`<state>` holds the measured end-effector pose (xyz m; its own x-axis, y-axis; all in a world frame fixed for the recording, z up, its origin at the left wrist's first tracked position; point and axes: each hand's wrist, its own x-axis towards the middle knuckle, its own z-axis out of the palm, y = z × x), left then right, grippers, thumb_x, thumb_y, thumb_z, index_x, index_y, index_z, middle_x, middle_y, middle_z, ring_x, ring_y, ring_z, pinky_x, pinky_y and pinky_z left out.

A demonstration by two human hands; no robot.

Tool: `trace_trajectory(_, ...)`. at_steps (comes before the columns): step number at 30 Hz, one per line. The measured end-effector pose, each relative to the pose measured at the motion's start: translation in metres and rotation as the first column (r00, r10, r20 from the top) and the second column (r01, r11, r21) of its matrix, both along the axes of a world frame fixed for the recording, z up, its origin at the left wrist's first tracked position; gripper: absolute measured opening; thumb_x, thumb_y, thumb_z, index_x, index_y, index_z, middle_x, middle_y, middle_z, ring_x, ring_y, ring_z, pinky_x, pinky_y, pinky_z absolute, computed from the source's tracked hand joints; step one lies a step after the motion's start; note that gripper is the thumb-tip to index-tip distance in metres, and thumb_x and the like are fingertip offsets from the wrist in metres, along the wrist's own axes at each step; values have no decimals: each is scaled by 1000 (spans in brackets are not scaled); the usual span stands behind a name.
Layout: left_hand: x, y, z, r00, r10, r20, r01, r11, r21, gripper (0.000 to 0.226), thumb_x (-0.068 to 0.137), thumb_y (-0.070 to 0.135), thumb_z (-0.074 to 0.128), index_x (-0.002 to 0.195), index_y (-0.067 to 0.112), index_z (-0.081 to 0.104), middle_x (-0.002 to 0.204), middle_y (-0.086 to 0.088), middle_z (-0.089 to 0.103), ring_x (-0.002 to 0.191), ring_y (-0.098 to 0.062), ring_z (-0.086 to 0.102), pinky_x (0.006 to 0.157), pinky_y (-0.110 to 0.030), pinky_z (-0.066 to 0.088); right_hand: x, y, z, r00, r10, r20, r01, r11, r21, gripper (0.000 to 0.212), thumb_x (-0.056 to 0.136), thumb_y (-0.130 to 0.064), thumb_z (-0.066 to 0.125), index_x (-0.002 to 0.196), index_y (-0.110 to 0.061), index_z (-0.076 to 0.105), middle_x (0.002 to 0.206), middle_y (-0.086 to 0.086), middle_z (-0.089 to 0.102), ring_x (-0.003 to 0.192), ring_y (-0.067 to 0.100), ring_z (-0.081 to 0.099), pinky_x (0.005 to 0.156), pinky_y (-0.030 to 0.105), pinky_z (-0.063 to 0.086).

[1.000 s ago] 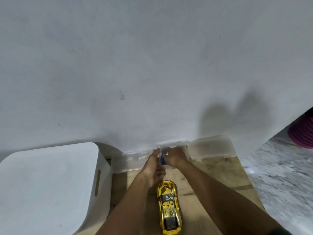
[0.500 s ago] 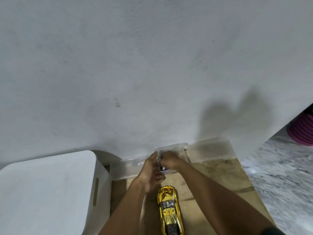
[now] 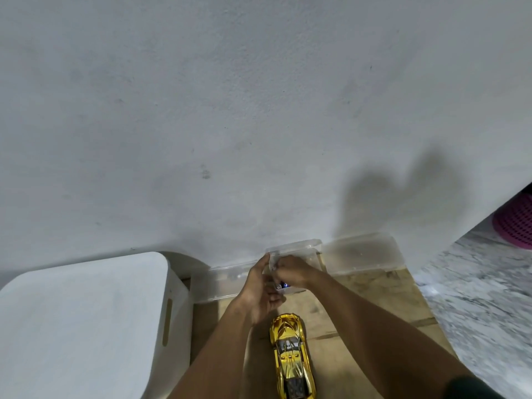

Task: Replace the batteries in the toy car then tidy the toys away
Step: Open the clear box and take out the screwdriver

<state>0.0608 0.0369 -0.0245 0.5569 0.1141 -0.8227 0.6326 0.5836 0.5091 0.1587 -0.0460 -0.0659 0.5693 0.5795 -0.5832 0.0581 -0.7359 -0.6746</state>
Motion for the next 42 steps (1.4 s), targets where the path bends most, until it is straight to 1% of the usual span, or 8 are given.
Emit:
trace_trajectory(7,1,2,-2,999,38,17,-37,998,-45,65,95,64,46,107,3,65,92,-16,58,60,-18,34,69,-32,41,4,-10,-1,998,54,18,-55,997,53,25,55,-19,73,78,-11,69,83,10,71,84,26,69,74,39,55)
trace_trajectory(11,2,3,-7,1000,8,20,-8,1000,-18,66,95,66,45,107,4,64,110,-20,58,84,-28,46,86,-40,44,3,-14,2,990,116,80,-122,989,83,24,58,-11,80,68,-20,61,79,1,68,78,19,65,72,37,54)
trace_trajectory(17,2,3,-7,1000,-11,7,11,1000,3,69,95,67,43,110,3,64,94,-15,54,63,-20,38,69,-35,42,0,-16,-5,980,132,150,-152,980,127,22,62,-8,81,63,-16,61,71,-1,66,70,17,64,67,35,53)
trace_trajectory(21,3,4,-9,1000,9,8,-9,1000,-2,68,95,65,42,116,3,61,117,-17,61,97,-32,53,95,-38,47,1,-17,-8,983,97,156,-118,984,134,28,60,-10,83,55,-17,56,58,-3,56,60,15,55,62,34,47)
trace_trajectory(26,4,2,-10,999,44,-8,-44,999,-13,79,95,66,41,143,3,46,141,-20,53,132,-38,50,119,-48,34,3,-18,-5,991,135,3,-134,988,78,20,63,-26,75,82,-22,69,85,0,67,89,22,65,80,37,55)
trace_trajectory(34,5,1,-12,997,77,-2,-77,997,-27,77,94,64,45,139,2,50,138,-20,56,129,-36,53,117,-47,38,-3,-18,2,968,249,-41,-245,965,89,16,81,-19,65,80,-34,64,87,1,65,84,19,61,76,37,53)
trace_trajectory(38,2,1,-12,999,-12,46,11,999,32,51,93,57,56,110,9,61,119,-14,63,118,-33,57,114,-46,41,-1,-19,4,975,221,-11,-219,972,80,17,72,-20,71,77,-35,64,84,-2,67,83,17,63,68,29,50)
trace_trajectory(42,-3,-1,-18,992,-106,73,95,986,139,32,90,44,68,100,14,68,99,-9,62,97,-24,54,91,-35,46,5,-22,5,967,249,47,-252,966,55,15,80,-24,71,78,-36,63,84,-8,65,87,17,63,69,26,47)
